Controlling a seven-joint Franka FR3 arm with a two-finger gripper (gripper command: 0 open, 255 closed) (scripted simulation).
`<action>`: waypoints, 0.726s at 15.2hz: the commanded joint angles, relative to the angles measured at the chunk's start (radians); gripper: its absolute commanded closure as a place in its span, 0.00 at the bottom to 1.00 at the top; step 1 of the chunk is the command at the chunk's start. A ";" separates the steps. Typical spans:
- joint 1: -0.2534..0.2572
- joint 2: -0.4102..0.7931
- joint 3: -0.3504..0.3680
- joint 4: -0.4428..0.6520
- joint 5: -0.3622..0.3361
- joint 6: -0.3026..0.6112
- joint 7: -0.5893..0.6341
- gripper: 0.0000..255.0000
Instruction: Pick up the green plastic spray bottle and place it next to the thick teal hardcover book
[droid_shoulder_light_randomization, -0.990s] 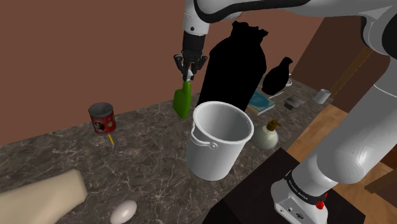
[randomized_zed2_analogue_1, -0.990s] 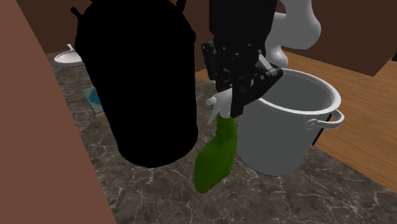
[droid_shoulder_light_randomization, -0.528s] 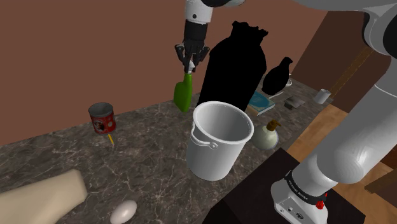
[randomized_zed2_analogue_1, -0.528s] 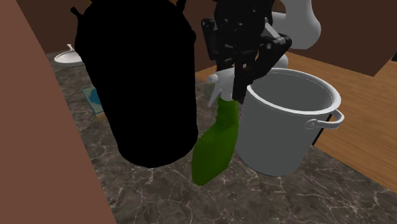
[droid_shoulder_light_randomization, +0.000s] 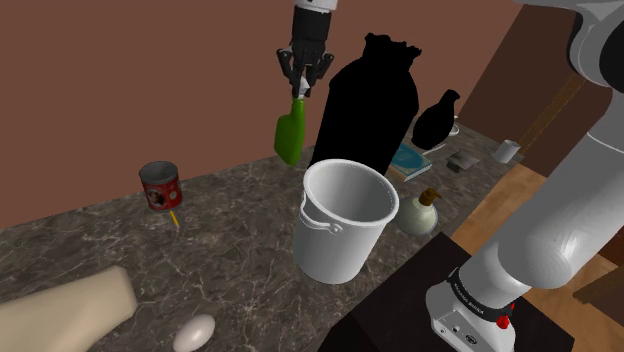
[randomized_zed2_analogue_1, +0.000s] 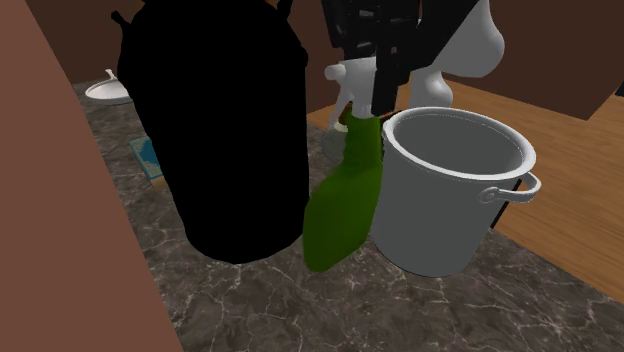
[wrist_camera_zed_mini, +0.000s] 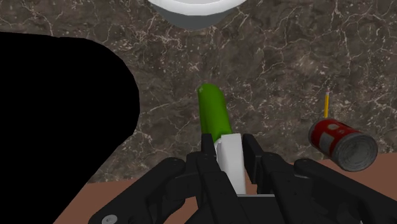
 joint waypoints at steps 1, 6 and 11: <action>0.002 0.004 0.001 0.032 -0.001 -0.028 0.003 1.00; 0.005 0.022 0.003 0.121 -0.007 -0.101 0.008 1.00; 0.011 0.048 0.007 0.222 -0.017 -0.178 0.014 1.00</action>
